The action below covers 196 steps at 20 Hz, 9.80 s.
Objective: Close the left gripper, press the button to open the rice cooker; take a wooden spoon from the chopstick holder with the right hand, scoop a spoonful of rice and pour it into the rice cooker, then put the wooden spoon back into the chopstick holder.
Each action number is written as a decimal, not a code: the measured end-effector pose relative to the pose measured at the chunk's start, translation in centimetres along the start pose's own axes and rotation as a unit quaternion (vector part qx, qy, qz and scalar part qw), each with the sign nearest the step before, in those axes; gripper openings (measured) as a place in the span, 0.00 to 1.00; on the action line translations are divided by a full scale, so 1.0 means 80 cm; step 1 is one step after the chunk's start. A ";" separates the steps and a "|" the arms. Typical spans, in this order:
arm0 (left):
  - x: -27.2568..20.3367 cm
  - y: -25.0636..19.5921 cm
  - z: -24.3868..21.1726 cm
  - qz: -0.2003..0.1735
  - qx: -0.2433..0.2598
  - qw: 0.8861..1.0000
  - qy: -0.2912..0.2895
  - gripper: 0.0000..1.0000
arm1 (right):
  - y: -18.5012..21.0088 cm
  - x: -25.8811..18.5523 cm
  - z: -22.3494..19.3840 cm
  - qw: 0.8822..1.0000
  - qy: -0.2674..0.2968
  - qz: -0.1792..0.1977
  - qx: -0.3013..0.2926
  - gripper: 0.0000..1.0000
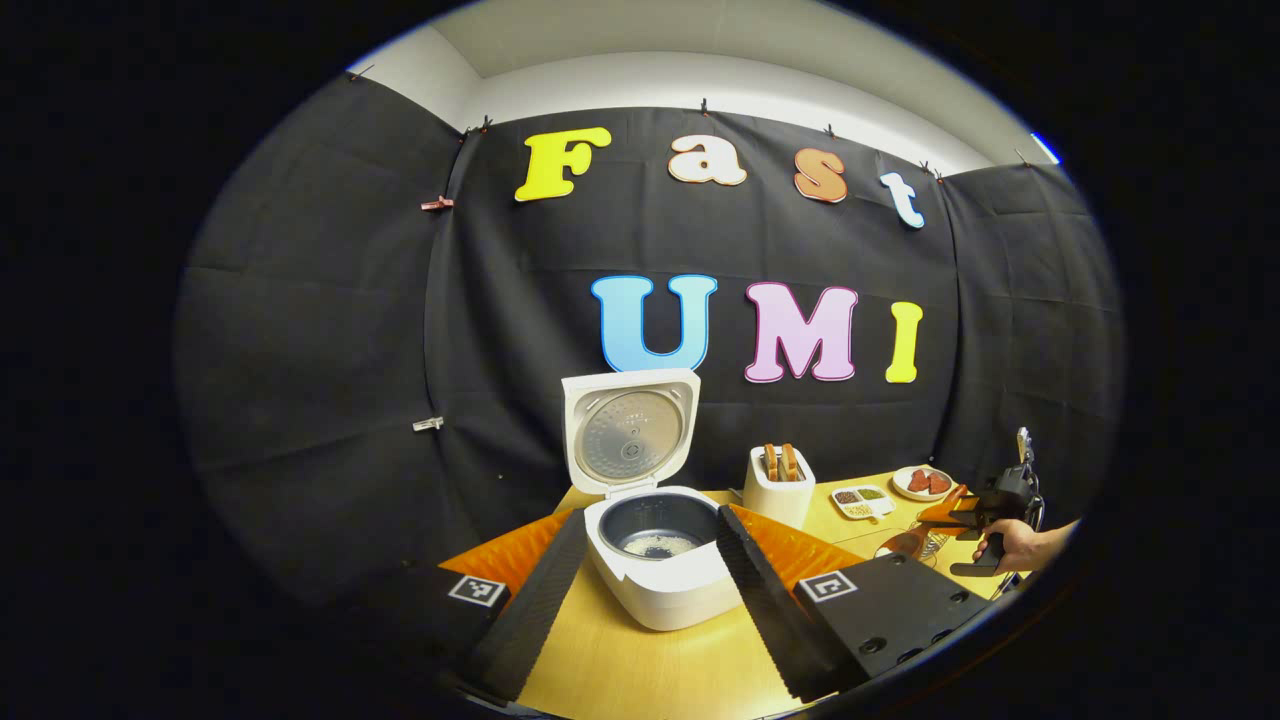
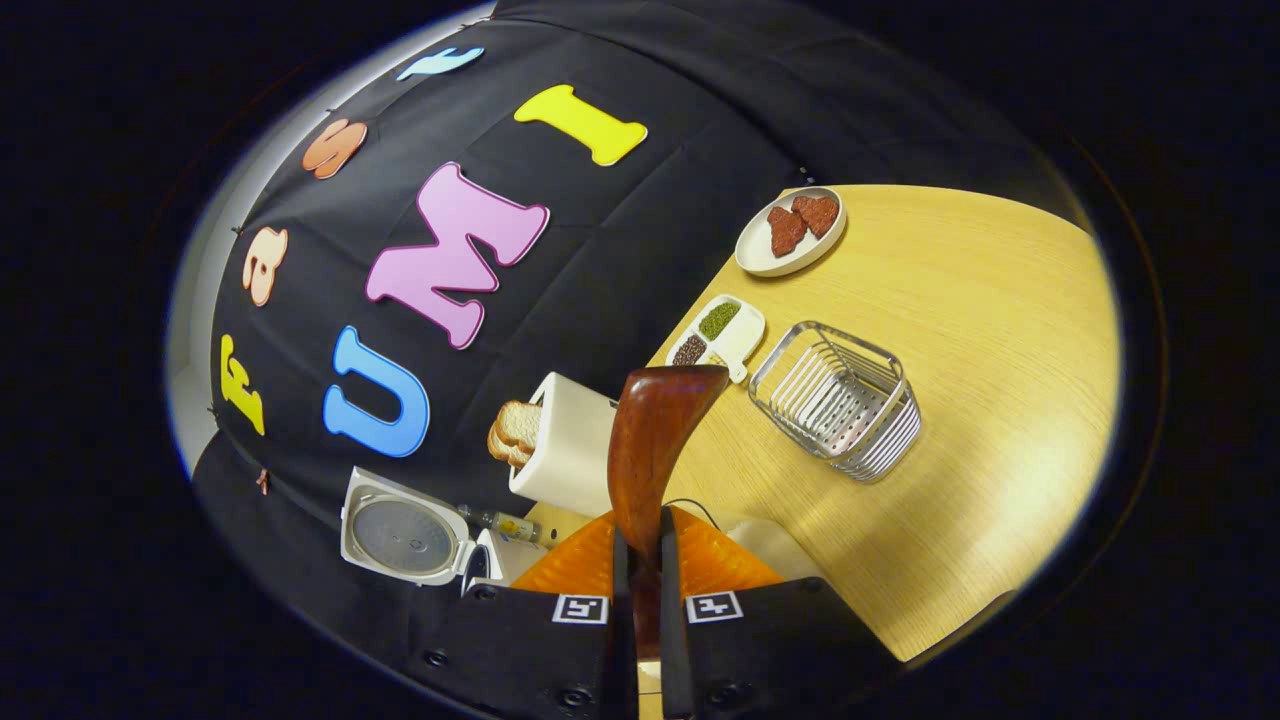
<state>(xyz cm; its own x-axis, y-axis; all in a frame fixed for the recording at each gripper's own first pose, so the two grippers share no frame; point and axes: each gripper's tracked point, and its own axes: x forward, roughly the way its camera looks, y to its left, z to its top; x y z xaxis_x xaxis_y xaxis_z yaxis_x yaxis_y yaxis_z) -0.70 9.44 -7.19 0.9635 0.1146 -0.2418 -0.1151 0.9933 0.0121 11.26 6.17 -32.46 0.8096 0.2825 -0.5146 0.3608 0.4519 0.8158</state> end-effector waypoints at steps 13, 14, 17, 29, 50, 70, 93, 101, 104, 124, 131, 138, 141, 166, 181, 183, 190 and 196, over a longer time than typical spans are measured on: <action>-0.018 -0.002 -0.015 -0.010 -0.017 1.000 -0.003 0.91 | 0.117 -0.055 0.036 0.998 -0.023 0.059 0.012 0.13; -0.020 0.000 -0.016 -0.009 -0.016 1.000 -0.002 0.91 | 0.128 -0.054 0.035 0.998 -0.023 0.064 0.008 0.13; -0.026 0.000 -0.024 -0.008 -0.019 1.000 0.002 0.91 | 0.173 -0.057 0.030 0.996 -0.020 0.085 0.005 0.13; -0.032 0.018 -0.044 0.004 -0.026 1.000 0.004 0.91 | 0.383 -0.004 -0.063 0.983 0.025 0.179 -0.021 0.13; -0.009 0.010 -0.085 -0.026 -0.036 0.998 0.033 0.95 | 0.380 0.198 -0.233 0.966 0.081 0.102 -0.224 0.13; -0.007 0.030 -0.098 -0.013 -0.051 0.998 0.040 0.94 | 0.430 0.198 -0.244 0.913 0.033 0.128 -0.385 0.13; -0.059 0.072 -0.092 0.042 -0.065 0.997 0.027 0.94 | 0.511 0.145 -0.354 0.704 -0.006 0.215 -0.677 0.13; -0.067 0.069 -0.091 0.049 -0.063 0.996 0.030 0.94 | 0.512 0.130 -0.375 0.656 -0.013 0.247 -0.713 0.13; -0.071 0.068 -0.092 0.048 -0.061 0.996 0.031 0.94 | 0.511 0.138 -0.361 0.706 0.008 0.236 -0.667 0.13; -0.070 0.005 -0.070 0.013 -0.053 0.998 0.022 0.95 | 0.466 0.019 -0.193 0.884 0.113 0.265 -0.369 0.13; -0.051 -0.040 -0.042 -0.022 -0.047 0.999 0.006 0.95 | 0.386 -0.025 -0.065 0.907 0.054 0.224 -0.353 0.13; -0.027 -0.088 -0.026 -0.050 -0.042 0.998 -0.001 0.94 | 0.265 -0.046 0.082 0.921 -0.027 0.135 -0.366 0.13; -0.021 -0.103 -0.023 -0.051 -0.054 0.997 0.003 0.95 | 0.212 -0.043 0.131 0.922 -0.047 0.098 -0.372 0.13; 0.002 -0.207 0.023 0.025 -0.033 0.998 0.040 0.94 | -0.066 0.091 0.138 0.934 0.023 -0.016 -0.355 0.17; -0.020 -0.181 0.043 -0.004 -0.074 0.997 -0.001 0.94 | -0.080 0.021 0.179 0.928 -0.016 -0.074 -0.366 0.67; -0.019 -0.175 0.049 -0.016 -0.075 0.997 -0.016 0.93 | -0.071 -0.007 0.190 0.927 -0.032 -0.075 -0.366 0.67; 0.000 -0.139 0.078 -0.036 -0.042 0.998 -0.043 0.92 | -0.029 -0.110 0.206 0.917 -0.080 -0.059 -0.387 0.83; 0.043 -0.112 0.156 -0.049 -0.005 0.993 -0.105 0.91 | 0.010 -0.188 0.214 0.912 -0.123 -0.050 -0.389 0.86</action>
<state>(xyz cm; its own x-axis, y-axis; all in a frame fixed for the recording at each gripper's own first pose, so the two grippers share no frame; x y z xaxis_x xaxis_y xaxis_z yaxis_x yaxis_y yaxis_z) 6.68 1.17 3.98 0.9993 0.0186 -0.0336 -0.0190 0.9998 -0.0106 7.31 -12.21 -19.52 0.9046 0.0515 -0.4232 0.0791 0.9552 0.2852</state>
